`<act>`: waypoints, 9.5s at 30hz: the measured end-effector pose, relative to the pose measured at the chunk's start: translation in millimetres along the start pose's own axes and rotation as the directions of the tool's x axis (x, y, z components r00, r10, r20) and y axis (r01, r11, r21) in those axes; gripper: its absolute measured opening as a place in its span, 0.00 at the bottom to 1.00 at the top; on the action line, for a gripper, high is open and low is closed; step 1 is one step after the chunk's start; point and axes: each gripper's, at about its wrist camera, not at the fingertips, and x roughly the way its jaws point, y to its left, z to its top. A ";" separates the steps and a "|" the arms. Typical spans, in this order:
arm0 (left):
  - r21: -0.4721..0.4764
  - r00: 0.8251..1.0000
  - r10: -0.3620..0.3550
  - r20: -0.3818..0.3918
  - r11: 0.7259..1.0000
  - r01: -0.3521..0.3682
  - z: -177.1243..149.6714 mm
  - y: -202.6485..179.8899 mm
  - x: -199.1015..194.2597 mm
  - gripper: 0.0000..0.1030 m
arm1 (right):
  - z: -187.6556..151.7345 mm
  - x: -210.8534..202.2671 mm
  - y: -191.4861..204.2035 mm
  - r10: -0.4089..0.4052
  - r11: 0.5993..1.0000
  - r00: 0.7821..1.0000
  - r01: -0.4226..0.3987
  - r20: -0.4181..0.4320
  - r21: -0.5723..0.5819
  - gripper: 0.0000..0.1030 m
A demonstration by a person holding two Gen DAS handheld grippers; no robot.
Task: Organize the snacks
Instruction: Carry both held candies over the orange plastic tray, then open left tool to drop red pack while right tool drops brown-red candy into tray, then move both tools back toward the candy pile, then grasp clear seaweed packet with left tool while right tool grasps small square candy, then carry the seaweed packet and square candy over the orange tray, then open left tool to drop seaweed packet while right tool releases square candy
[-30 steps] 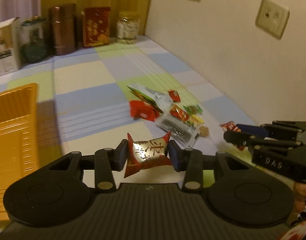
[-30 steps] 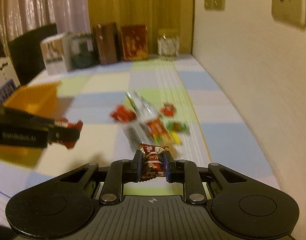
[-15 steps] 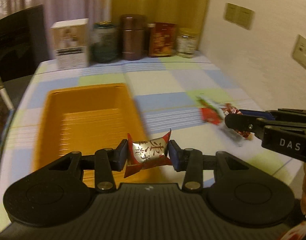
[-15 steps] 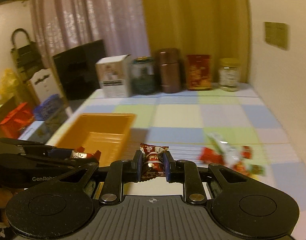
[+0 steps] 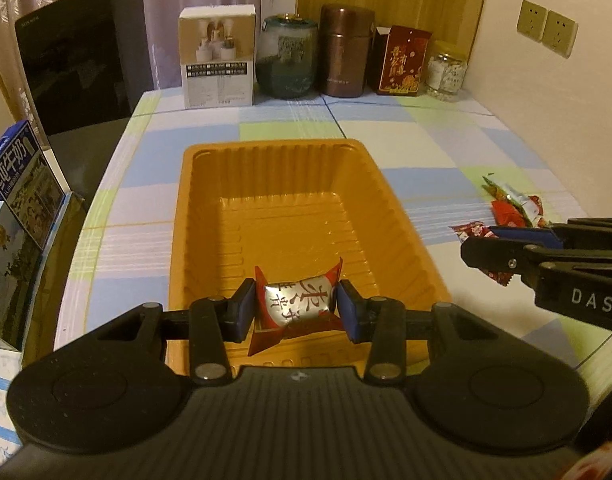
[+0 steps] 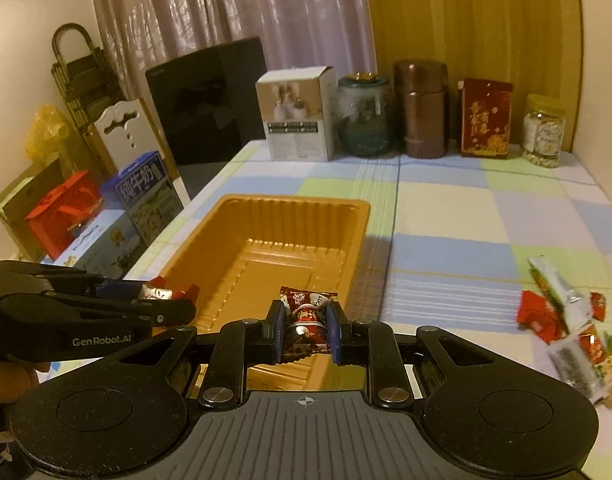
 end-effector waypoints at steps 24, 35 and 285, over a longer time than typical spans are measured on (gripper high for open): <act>-0.016 1.000 0.022 0.010 1.000 -0.022 -4.9 23.1 2.8 0.54 | -2.6 28.6 13.9 0.028 1.000 0.999 -0.028 -0.030 -0.001 0.22; -0.023 1.000 0.024 0.009 0.999 -0.024 -7.2 28.5 2.0 0.54 | -1.7 32.0 14.0 0.067 0.997 0.998 -0.067 0.007 0.040 0.56; -0.059 0.999 0.030 0.016 0.998 -0.029 -3.9 32.9 -16.5 0.38 | 8.3 28.9 24.0 0.020 1.000 0.998 -0.019 -0.058 0.024 0.21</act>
